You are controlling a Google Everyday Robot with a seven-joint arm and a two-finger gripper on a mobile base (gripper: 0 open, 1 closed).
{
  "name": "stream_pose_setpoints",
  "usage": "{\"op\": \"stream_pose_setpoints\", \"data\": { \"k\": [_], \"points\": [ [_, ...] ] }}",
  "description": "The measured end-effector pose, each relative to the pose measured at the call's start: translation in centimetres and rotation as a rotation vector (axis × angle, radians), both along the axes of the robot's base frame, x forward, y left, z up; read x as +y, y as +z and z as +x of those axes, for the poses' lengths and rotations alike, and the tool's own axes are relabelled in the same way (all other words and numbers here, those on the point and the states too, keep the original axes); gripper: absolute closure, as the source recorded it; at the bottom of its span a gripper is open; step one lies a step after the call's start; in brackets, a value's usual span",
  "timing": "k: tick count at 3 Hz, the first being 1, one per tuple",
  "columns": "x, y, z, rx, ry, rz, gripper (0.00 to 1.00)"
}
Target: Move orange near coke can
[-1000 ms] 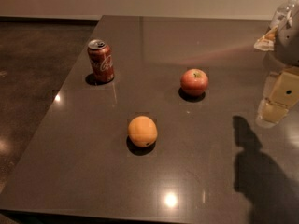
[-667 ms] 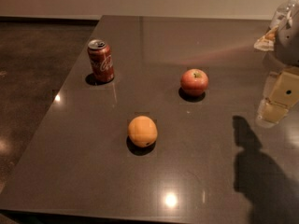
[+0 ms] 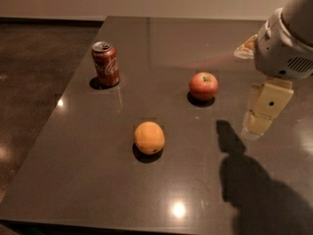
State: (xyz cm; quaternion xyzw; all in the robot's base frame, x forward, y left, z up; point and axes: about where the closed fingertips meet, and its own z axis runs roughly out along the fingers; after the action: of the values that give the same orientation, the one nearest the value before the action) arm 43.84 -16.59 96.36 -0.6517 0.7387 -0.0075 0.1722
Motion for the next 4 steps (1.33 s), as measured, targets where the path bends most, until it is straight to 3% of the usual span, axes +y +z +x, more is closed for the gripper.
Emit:
{"op": "stream_pose_setpoints", "data": {
  "k": [2, 4],
  "points": [
    [7.9, -3.9, -1.2, 0.053, 0.149, 0.098, 0.0],
    [14.0, -6.9, -2.6, 0.074, 0.257, 0.135, 0.0]
  ]
}}
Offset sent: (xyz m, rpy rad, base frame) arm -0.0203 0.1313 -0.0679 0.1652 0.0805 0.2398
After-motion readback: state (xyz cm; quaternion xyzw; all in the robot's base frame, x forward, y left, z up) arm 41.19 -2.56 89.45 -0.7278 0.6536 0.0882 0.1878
